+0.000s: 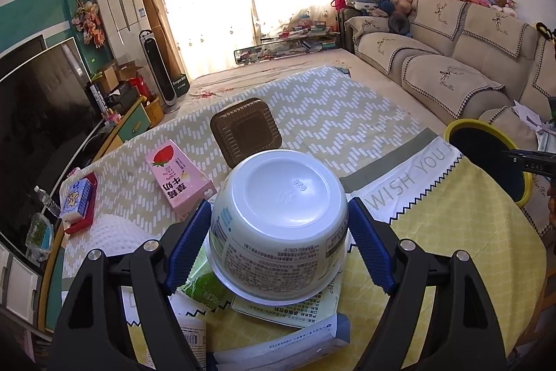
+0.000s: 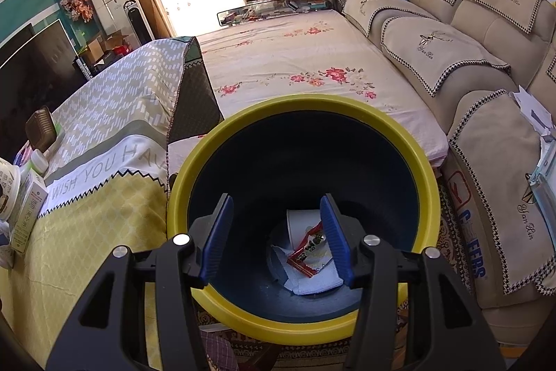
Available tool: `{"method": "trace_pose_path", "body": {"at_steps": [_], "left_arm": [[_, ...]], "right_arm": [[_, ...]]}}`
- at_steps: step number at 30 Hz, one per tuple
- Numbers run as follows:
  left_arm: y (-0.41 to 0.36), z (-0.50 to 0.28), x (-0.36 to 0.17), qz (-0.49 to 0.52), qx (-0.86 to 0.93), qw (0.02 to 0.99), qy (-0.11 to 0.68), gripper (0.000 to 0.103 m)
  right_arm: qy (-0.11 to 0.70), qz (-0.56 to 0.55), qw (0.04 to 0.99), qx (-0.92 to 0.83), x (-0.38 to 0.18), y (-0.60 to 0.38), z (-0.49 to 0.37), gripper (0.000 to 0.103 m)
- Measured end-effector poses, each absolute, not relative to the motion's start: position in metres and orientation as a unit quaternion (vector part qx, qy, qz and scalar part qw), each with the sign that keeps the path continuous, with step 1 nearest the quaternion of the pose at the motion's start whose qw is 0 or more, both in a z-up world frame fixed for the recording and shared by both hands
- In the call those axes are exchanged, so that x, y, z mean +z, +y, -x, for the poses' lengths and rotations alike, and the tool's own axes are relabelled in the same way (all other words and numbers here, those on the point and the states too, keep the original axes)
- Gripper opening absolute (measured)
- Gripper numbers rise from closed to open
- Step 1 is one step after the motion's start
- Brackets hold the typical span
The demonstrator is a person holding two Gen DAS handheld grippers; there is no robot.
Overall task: Collect trash
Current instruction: 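Carry the white bowl over the bin and open the left gripper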
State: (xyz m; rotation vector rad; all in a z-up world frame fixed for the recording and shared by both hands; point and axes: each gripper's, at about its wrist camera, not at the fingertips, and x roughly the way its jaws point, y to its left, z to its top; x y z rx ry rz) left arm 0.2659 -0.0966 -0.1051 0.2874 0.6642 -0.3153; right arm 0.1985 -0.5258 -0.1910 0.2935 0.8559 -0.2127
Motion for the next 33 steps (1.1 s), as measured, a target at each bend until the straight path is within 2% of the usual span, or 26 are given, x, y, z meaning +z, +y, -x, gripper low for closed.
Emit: {"method": "trace_pose_path", "body": {"at_steps": [6,12,24,33], "left_arm": [[-0.102,-0.248,-0.082,-0.136,-0.173,0.928,0.3,0.079],[-0.139,-0.23,-0.064,-0.131,-0.233,0.921,0.285,0.079],[-0.281,-0.226,-0.07,-0.156,-0.357,0.874,0.289,0.079],[-0.385,-0.231,-0.102,-0.176,-0.422,0.831,0.316,0.079]], "right_arm": [[0.406,-0.145,0.897,-0.1,-0.186,-0.528,-0.195,0.05],[0.384,-0.157,0.904,-0.108,-0.173,-0.541,-0.181,0.05],[0.326,-0.181,0.917,-0.143,-0.142,-0.585,-0.134,0.054],[0.306,-0.204,0.915,-0.168,-0.139,-0.615,-0.11,0.055]]}}
